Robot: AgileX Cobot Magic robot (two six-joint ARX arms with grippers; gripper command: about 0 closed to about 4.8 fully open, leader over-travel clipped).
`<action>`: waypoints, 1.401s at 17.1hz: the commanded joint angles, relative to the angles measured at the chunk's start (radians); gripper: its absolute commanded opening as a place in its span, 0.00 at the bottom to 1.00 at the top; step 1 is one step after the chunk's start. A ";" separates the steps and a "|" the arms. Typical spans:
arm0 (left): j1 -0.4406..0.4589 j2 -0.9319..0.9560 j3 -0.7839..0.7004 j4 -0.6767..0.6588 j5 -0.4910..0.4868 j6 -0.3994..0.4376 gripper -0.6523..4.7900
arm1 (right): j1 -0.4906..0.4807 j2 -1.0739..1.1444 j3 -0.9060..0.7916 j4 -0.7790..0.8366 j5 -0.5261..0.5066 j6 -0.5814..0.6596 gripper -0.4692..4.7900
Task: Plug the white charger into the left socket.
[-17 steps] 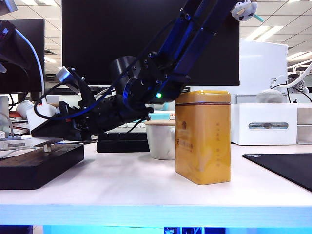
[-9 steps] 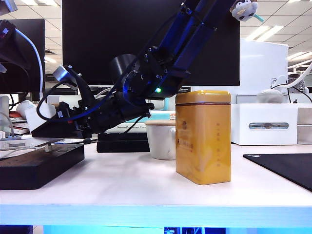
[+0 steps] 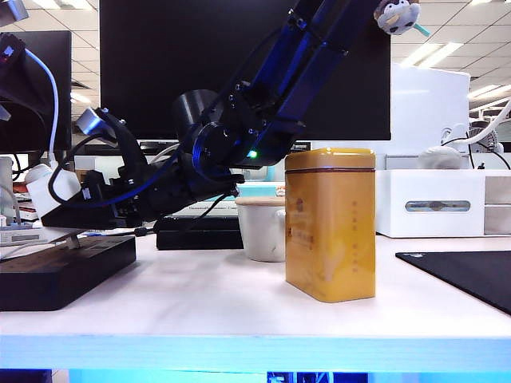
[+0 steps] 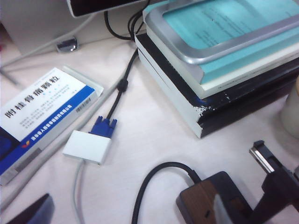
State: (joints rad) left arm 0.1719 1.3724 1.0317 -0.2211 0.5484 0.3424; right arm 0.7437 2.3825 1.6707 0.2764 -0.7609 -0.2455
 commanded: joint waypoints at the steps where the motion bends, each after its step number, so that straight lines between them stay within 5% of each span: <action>1: 0.000 -0.005 0.004 0.005 0.010 -0.002 1.00 | -0.011 0.033 -0.018 -0.123 0.029 -0.013 0.09; 10: -0.001 -0.005 0.003 -0.011 0.101 -0.017 1.00 | -0.035 0.032 -0.018 -0.200 0.021 -0.010 0.09; 13: -0.001 -0.005 0.003 -0.086 0.132 0.043 1.00 | -0.033 0.026 -0.016 -0.165 -0.003 0.005 0.09; 15: -0.001 -0.003 0.000 -0.194 0.103 0.186 1.00 | -0.034 0.020 -0.016 -0.131 -0.020 0.014 0.09; 17: -0.001 -0.003 -0.011 -0.227 0.111 0.229 1.00 | -0.034 0.019 -0.016 -0.116 -0.027 0.038 0.09; 20: -0.001 0.017 -0.061 -0.222 0.248 0.369 1.00 | -0.034 0.019 -0.016 -0.083 -0.053 0.061 0.09; 24: -0.001 0.059 -0.077 -0.148 0.296 0.338 1.00 | -0.035 0.019 -0.016 -0.042 -0.053 0.092 0.09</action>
State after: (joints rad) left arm 0.1699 1.4273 0.9527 -0.4107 0.8425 0.7101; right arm 0.7124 2.3863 1.6684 0.2939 -0.8272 -0.1749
